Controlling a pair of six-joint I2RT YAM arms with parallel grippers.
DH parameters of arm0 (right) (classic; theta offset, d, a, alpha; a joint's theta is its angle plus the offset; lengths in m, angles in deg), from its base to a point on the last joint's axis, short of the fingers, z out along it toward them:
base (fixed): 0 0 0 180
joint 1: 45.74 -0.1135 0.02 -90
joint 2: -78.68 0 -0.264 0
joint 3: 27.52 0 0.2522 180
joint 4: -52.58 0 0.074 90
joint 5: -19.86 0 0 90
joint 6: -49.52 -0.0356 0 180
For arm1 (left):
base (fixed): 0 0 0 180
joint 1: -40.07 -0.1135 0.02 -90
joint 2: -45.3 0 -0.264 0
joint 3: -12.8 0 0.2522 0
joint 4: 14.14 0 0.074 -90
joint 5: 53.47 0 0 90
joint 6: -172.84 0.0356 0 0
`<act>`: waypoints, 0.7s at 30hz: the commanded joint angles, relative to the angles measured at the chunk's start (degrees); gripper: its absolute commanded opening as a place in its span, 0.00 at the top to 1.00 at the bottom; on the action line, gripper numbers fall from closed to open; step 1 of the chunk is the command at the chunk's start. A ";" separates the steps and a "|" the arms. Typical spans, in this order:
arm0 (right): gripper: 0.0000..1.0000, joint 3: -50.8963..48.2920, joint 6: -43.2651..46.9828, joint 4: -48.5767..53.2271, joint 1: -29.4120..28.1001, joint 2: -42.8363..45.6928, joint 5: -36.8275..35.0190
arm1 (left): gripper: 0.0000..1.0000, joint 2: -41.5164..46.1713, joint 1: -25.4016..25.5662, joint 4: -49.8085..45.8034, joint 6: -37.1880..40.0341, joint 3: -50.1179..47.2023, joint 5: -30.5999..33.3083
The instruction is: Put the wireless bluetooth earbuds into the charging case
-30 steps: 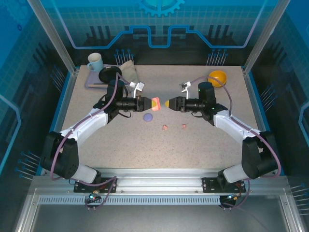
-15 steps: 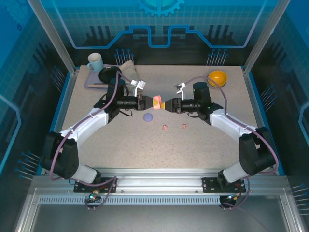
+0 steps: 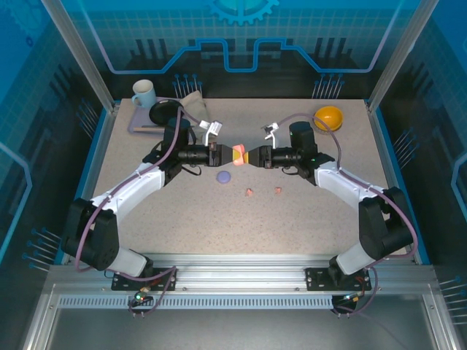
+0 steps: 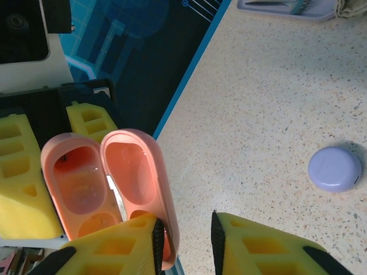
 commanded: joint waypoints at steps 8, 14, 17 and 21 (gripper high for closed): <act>0.93 2.73 0.80 0.14 -0.92 -1.07 1.86 | 0.84 -0.55 1.20 0.53 0.14 2.72 -1.98; 1.00 4.37 3.06 4.59 -0.54 -0.59 0.74 | 0.58 -0.13 1.15 -1.65 1.51 3.46 -0.87; 1.00 6.93 7.33 10.99 -0.17 -0.50 -0.42 | 0.39 0.42 0.94 -3.81 2.83 4.29 0.29; 1.00 12.51 16.24 23.38 0.23 -0.94 -3.29 | 0.25 1.29 0.11 -9.67 6.17 6.67 0.27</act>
